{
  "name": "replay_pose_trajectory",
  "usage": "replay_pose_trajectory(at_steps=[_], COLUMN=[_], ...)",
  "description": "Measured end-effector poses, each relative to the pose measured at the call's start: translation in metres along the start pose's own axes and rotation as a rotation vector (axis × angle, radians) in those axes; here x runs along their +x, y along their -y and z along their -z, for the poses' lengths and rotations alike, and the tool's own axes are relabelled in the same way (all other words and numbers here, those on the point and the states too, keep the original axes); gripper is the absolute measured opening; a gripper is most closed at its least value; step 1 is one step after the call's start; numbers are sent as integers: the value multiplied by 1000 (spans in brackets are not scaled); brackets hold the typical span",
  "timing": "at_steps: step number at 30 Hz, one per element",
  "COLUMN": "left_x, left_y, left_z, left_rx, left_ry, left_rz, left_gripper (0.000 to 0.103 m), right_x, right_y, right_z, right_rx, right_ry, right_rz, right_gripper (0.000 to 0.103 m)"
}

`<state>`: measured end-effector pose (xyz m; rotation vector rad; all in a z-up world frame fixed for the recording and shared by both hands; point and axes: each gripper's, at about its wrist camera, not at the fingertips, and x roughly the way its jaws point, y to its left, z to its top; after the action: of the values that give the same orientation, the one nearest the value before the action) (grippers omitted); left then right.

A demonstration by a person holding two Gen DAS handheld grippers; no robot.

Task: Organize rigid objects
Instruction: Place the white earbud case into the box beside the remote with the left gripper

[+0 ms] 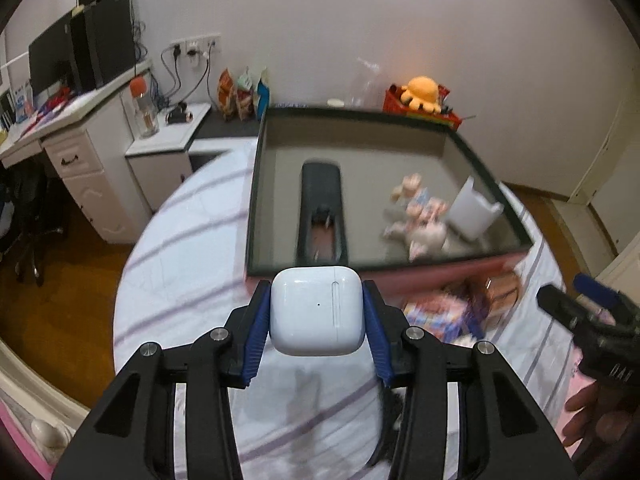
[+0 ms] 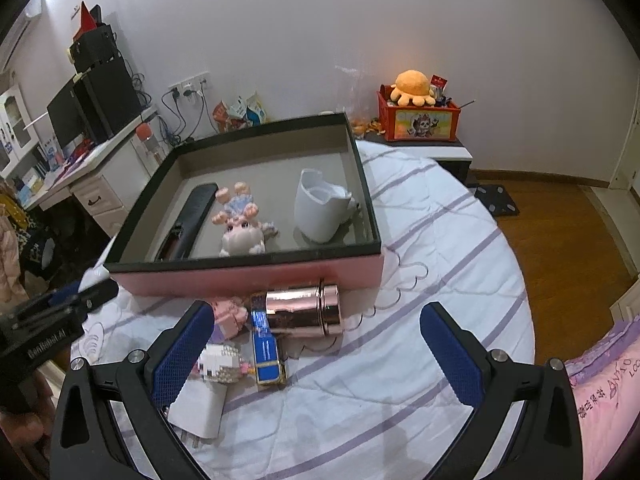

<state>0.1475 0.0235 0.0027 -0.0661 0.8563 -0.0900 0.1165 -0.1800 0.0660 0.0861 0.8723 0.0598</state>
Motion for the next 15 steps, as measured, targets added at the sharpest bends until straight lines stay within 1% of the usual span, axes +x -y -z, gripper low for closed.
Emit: replay_pose_trajectory(at_steps=[4, 6, 9, 10, 15], left_x=[4, 13, 38, 51, 94], left_y=[10, 17, 26, 29, 36], left_z=[-24, -35, -48, -52, -57], left_rx=[11, 19, 22, 20, 15], left_ry=[33, 38, 19, 1, -63], left_rz=[11, 20, 35, 43, 55], left_gripper=[45, 45, 45, 45, 45], right_x=[0, 2, 9, 11, 30], right_y=[3, 4, 9, 11, 22], right_z=[-13, -20, -29, -32, -42], right_rx=[6, 6, 13, 16, 33], right_ry=[24, 33, 39, 39, 22], right_rz=[-4, -4, -2, 0, 18], right_gripper=[103, 103, 103, 103, 103])
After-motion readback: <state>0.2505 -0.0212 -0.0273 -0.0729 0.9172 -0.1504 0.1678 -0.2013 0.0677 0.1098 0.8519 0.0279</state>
